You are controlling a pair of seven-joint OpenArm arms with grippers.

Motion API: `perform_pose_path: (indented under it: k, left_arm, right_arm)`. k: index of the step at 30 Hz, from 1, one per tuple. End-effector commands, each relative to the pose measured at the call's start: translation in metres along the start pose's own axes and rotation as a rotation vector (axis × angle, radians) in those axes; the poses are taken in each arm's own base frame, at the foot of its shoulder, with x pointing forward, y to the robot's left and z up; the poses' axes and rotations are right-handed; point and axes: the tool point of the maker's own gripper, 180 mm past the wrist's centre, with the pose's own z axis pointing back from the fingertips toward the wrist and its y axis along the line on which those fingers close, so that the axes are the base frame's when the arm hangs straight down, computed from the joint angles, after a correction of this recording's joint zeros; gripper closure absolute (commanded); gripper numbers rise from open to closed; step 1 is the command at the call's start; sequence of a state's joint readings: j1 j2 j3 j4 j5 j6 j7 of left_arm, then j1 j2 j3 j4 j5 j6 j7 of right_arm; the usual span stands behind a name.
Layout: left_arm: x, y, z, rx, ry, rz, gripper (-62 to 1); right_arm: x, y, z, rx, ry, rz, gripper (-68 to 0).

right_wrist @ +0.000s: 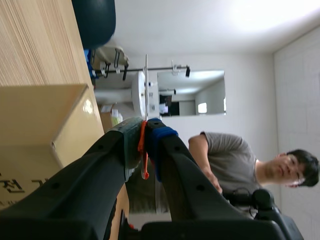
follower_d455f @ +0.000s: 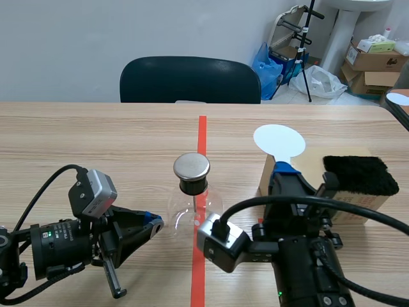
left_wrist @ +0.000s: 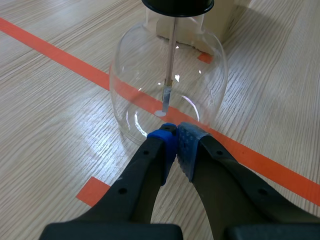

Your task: Do the electroscope experiment

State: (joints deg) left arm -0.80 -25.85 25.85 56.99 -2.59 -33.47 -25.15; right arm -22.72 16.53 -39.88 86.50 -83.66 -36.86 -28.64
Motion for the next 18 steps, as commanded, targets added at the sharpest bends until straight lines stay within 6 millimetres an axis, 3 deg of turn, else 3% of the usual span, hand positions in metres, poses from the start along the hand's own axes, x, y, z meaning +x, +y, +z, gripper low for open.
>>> perform_pose_path:
  k: [1,18]
  left_arm:
    - [0.014,0.001,-0.004,0.0,-0.049,-0.003,-3.2]
    - [0.014,0.001,-0.004,0.0,-0.049,-0.003,-3.2]
  right_arm:
    - [0.003,-0.01,-0.005,-0.038,-0.025,-0.007,-1.0]
    - [0.063,-0.01,0.006,-0.036,-0.361,0.001,-1.0]
